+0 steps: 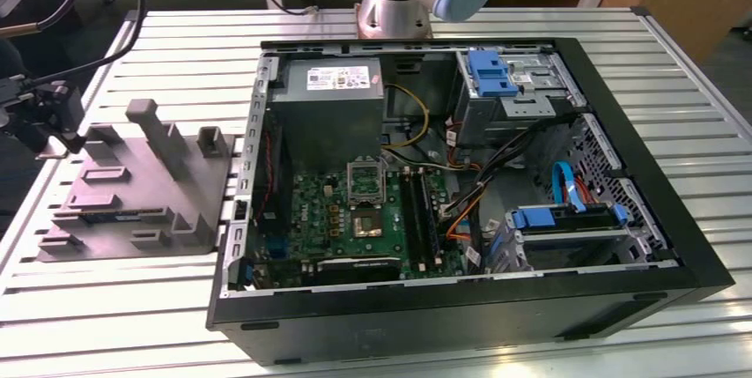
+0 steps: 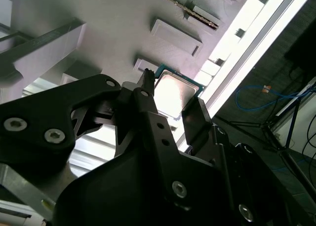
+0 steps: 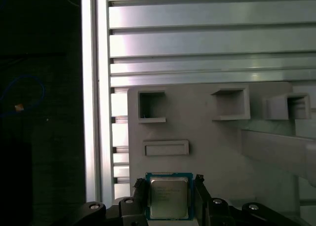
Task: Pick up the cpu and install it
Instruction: 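Pick up the cpu and move it towards the insertion slot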
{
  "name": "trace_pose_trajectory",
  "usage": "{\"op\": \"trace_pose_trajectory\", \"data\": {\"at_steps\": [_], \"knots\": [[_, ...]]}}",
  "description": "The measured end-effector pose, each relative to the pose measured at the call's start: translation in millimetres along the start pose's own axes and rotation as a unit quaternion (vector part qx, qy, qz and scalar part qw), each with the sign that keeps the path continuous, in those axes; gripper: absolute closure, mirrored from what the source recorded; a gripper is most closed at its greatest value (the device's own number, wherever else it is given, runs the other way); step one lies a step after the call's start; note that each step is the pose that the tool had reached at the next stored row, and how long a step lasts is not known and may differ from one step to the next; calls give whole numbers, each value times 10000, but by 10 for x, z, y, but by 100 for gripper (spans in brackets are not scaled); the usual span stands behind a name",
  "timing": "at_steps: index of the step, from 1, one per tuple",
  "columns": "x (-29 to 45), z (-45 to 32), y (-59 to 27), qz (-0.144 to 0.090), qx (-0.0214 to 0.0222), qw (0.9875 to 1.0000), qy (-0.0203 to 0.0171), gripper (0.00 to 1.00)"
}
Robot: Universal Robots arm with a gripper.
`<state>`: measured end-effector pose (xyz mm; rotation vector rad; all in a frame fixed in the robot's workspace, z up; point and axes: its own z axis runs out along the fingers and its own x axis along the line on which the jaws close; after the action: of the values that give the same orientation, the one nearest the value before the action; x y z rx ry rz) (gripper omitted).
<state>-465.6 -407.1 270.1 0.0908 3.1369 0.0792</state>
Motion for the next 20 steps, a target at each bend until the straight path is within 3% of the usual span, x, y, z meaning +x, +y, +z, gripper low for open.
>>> {"op": "trace_pose_trajectory", "data": {"at_steps": [20], "knots": [[0, -63, 3, 0, 0, 10000, 0, 53]]}}
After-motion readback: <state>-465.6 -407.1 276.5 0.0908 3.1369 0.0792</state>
